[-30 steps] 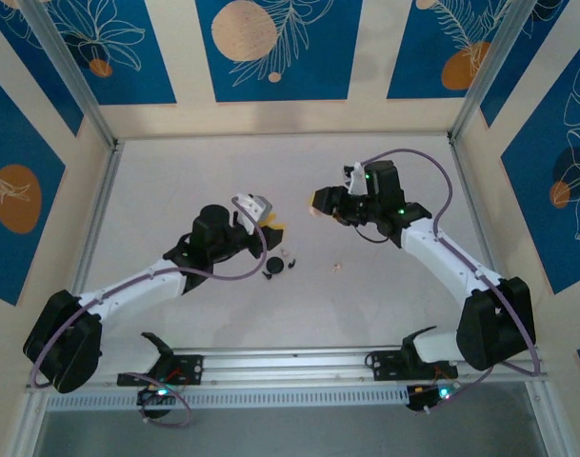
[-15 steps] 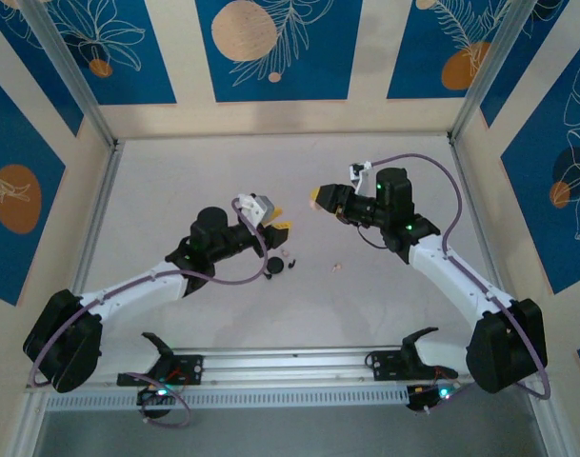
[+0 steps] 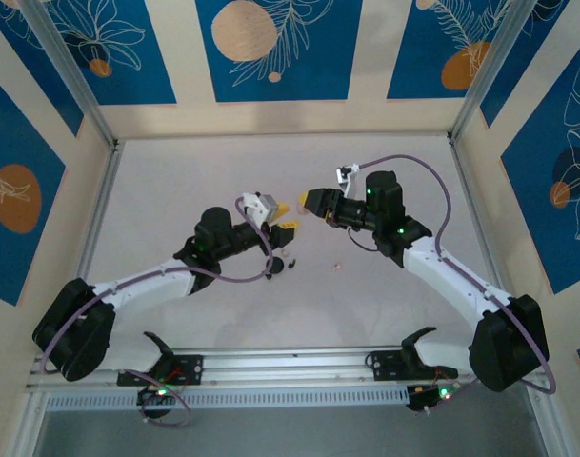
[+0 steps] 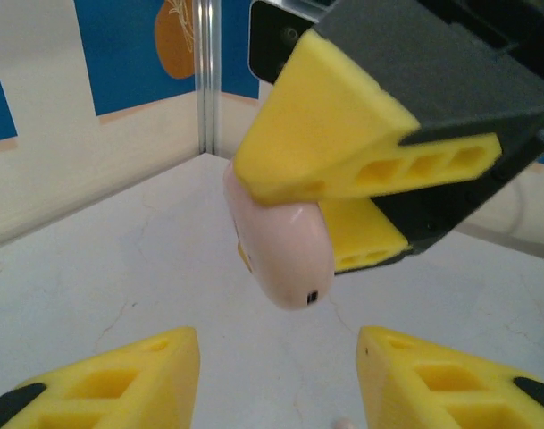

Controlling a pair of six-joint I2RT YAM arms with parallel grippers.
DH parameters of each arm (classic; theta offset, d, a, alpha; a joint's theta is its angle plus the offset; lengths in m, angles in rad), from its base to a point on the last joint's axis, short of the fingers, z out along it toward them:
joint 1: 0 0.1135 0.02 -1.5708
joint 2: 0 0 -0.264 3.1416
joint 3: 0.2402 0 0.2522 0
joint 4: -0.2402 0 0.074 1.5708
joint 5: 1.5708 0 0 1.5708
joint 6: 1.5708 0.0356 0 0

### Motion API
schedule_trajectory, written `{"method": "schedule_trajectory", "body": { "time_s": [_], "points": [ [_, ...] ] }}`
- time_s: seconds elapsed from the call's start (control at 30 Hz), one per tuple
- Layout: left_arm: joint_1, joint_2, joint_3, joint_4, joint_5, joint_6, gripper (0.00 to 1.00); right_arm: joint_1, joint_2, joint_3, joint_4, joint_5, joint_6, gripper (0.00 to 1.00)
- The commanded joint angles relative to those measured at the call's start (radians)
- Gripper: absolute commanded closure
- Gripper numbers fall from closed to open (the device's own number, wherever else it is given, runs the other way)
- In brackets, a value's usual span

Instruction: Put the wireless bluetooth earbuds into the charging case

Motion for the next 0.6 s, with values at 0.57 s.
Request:
{"method": "schedule_trajectory", "body": {
  "time_s": [0.57],
  "points": [
    [-0.013, 0.089, 0.022, 0.246, 0.034, -0.140, 0.57, 0.050, 0.008, 0.020, 0.004, -0.009, 0.004, 0.52]
  ]
}}
